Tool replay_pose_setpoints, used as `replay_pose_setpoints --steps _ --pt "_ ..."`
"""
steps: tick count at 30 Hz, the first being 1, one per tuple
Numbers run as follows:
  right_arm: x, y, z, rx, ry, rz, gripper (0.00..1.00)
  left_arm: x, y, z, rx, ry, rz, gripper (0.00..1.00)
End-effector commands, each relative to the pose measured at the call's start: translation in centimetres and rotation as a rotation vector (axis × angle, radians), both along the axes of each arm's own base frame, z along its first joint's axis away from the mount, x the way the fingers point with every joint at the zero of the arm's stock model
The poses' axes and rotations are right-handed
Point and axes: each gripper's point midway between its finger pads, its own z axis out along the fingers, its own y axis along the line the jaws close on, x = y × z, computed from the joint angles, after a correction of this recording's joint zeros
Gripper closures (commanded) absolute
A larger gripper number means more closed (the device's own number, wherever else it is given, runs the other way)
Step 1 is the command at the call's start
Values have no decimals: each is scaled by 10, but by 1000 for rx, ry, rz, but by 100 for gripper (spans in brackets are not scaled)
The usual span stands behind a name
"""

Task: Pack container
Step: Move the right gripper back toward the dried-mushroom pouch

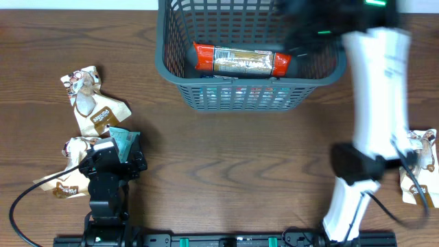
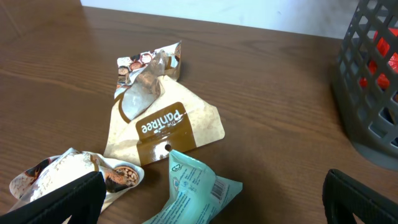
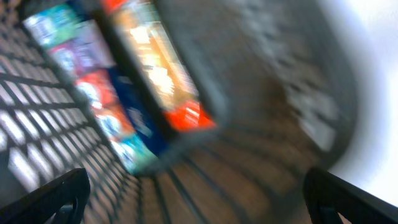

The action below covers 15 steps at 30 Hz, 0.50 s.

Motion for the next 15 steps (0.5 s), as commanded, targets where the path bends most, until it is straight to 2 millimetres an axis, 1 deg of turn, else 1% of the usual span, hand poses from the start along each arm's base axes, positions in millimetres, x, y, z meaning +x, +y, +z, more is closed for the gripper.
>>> replay_pose_setpoints --steps 1,2,5,6,8,10,12,15 --pt "-30 -50 63 98 -135 -146 1 2 -1 12 -13 -28 -4 1" --pt "-38 -68 77 108 -168 -201 1 2 -1 12 -13 -28 -4 2" --pt "-61 -115 105 143 -245 -373 1 2 -1 12 -13 -28 -4 1" --pt "-69 -129 111 153 -263 -426 1 2 -1 12 -13 -28 -4 1" --pt "-88 -154 115 154 -276 -523 1 2 -1 12 -13 -28 -4 1" --pt "-106 -174 110 156 -264 -626 1 2 -1 12 -13 -28 -4 1" --pt "-124 -187 96 168 -213 -727 1 2 -1 12 -13 -28 -4 1" --pt "-144 -188 65 197 -89 -818 1 2 -1 12 -13 -28 -4 1"
